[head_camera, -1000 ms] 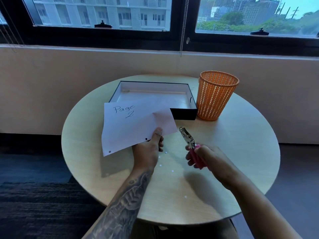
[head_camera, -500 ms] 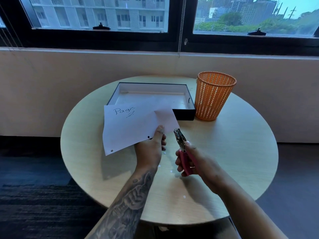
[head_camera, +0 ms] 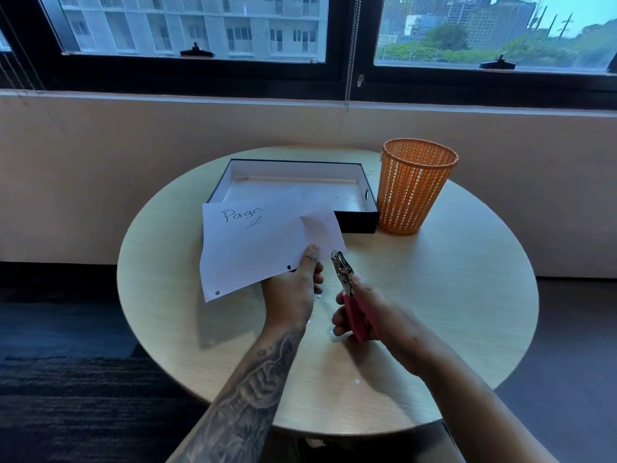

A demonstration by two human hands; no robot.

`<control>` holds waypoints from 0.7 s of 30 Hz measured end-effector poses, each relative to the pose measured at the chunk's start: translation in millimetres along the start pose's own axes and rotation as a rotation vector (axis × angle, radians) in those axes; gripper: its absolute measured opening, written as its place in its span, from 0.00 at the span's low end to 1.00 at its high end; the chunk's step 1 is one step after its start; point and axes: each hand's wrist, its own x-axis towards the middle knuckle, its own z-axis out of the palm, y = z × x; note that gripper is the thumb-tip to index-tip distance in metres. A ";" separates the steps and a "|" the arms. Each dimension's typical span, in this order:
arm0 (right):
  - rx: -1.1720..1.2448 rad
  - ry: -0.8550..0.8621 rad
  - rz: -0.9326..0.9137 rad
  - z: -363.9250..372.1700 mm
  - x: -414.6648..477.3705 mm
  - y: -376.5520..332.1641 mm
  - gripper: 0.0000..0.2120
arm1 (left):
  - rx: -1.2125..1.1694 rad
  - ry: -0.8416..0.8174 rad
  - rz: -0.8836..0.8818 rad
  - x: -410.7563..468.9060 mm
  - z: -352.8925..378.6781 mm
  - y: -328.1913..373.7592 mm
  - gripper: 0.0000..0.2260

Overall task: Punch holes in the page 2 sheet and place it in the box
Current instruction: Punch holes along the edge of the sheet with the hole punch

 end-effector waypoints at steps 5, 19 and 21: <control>0.025 0.015 0.010 2.7 1.7 0.0 0.31 | -0.019 0.009 -0.028 1.7 -0.5 -0.7 0.11; -0.025 0.064 -0.040 9.0 2.9 -0.5 0.28 | -0.024 -0.002 -0.005 2.0 -3.7 -2.2 0.10; -0.033 0.072 -0.043 9.6 3.7 0.7 0.28 | -0.026 -0.006 -0.005 1.8 -4.3 -2.4 0.10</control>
